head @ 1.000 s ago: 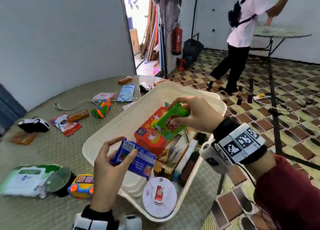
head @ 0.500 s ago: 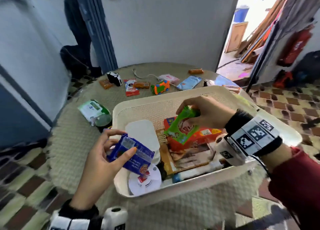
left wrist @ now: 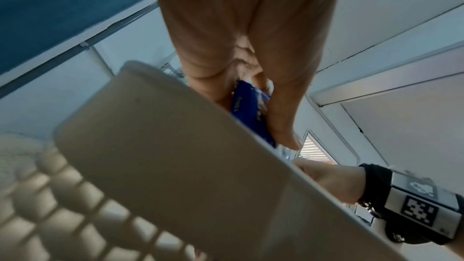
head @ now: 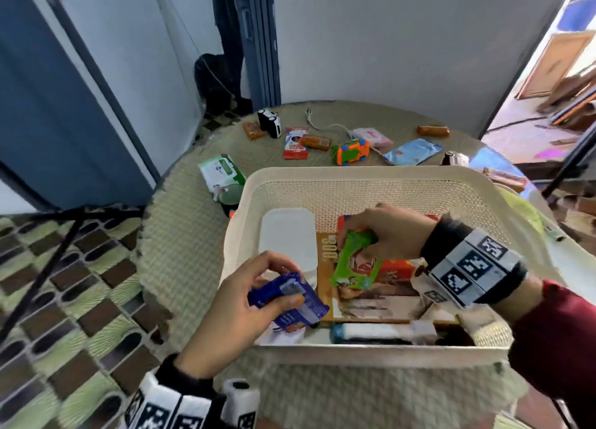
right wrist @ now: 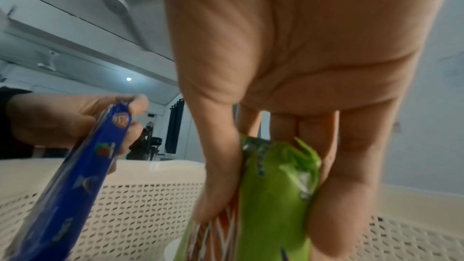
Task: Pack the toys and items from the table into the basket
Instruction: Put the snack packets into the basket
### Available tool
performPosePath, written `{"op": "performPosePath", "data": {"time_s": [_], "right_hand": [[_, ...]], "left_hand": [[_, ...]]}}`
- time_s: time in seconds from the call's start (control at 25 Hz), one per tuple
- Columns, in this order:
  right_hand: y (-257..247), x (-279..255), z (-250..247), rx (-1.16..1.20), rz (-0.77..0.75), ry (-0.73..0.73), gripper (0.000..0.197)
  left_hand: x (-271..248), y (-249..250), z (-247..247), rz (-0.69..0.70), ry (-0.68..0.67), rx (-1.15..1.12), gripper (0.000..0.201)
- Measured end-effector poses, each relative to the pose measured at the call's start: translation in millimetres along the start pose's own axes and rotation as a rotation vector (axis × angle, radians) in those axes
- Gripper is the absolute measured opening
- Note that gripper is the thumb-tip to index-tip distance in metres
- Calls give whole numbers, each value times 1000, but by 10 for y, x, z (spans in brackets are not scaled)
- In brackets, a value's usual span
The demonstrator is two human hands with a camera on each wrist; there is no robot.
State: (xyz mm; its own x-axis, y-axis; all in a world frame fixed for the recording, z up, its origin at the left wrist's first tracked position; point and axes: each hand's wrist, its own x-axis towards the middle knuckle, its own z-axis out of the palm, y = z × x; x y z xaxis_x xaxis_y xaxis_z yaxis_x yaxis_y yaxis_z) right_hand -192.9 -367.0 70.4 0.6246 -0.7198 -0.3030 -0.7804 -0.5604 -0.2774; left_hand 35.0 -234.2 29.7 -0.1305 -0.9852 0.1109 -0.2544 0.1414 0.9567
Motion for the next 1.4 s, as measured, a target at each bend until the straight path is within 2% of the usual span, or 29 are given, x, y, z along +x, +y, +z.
{"op": "performPosePath", "data": {"time_s": [0.2,0.32,0.44,0.6,0.68,0.8,0.92,1.04,1.16,1.28,1.32,1.4], "right_hand": [[176,99,108,20,-52,-61,31],[264,160,189,13,-100,-105,33],[358,224,245,5,-160,-145,35],[493,247,260,-24,-262,-192,34],[564,258,271,-32,-296,-205,36],[612,263,302,19,-311,-171,37],[541,236,408,156,-360,-123,31],[371,192,532,273,-432,-111,30],[270,149,588,376,-489,-85,29],[236,99,625,426,-537,-96,29],[227,92,648,429,-546,-104,30],[204,87,672,433,-539,-109,30]], "left_hand": [[-23,4,113,-80,-62,114,32],[-33,55,166,-133,-55,116,28],[-42,95,235,-119,-25,283,30],[-88,184,421,-175,39,451,33],[-93,228,499,-160,110,592,32],[-99,276,549,-213,229,670,34],[-155,324,588,-269,339,641,33],[-193,379,628,-234,392,516,34],[-208,382,670,-244,404,477,33],[-267,428,677,-271,352,380,18],[-289,446,680,-291,341,342,23],[-317,451,697,-331,413,340,29]]}}
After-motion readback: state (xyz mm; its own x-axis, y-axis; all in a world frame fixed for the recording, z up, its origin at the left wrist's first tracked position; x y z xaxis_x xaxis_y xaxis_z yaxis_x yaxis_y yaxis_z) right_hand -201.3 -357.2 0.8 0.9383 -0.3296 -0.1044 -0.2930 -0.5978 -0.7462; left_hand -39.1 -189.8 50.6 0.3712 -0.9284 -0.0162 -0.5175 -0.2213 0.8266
